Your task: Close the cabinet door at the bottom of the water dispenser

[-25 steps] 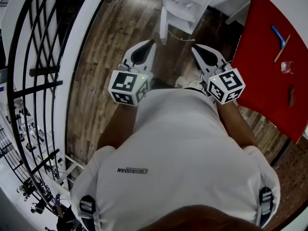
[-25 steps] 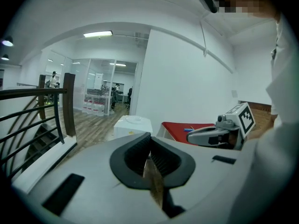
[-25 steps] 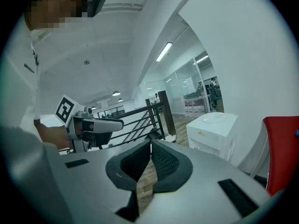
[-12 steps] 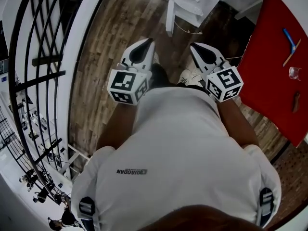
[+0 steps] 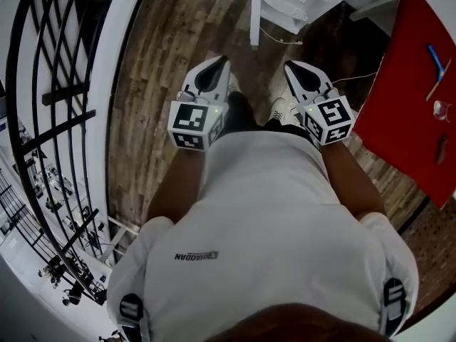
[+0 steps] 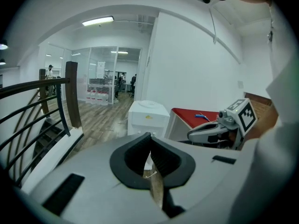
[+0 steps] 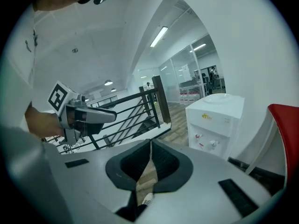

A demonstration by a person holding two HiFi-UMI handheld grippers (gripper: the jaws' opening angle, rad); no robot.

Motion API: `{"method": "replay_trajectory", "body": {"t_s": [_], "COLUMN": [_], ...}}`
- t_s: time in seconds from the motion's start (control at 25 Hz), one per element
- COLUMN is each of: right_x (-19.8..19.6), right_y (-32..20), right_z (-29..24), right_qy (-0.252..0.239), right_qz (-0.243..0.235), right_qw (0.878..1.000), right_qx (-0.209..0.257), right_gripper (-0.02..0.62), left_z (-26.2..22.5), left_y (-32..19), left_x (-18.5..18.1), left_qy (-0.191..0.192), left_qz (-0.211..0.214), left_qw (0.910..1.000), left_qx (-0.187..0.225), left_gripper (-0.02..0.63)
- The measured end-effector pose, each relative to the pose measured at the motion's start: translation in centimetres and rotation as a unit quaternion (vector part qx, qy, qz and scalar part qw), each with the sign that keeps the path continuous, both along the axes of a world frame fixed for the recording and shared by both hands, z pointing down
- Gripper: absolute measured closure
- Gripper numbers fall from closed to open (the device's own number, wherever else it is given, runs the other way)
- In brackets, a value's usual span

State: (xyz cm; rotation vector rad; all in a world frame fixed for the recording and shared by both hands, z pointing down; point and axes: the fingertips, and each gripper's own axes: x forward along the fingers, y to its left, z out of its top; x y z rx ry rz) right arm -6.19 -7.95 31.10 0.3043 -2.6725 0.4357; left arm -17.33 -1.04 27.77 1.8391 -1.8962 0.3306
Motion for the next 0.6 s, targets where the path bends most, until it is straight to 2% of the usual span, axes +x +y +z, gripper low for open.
{"method": "replay_trajectory", "body": {"t_s": [0.36,0.6], "right_x": [-5.0,-8.3], "right_y": [-1.8,-2.5], "right_z": [5.5,11.0], "right_qy": [0.064,0.120], "right_qz": [0.047,0.054], "right_qw": [0.997,0.991], "right_qx": [0.010,0.004], "right_gripper": [0.571,0.553], "left_z": [4.8,9.7], "left_y": [-2.1,-3.7], "left_x": [-7.6,-12.2], "left_qy": [-0.015,-0.004], "left_qz": [0.043,0.052], "left_qw": [0.9988,0.9981], "left_qx": [-0.019,-0.031], "left_gripper": [0.611,0.611]}}
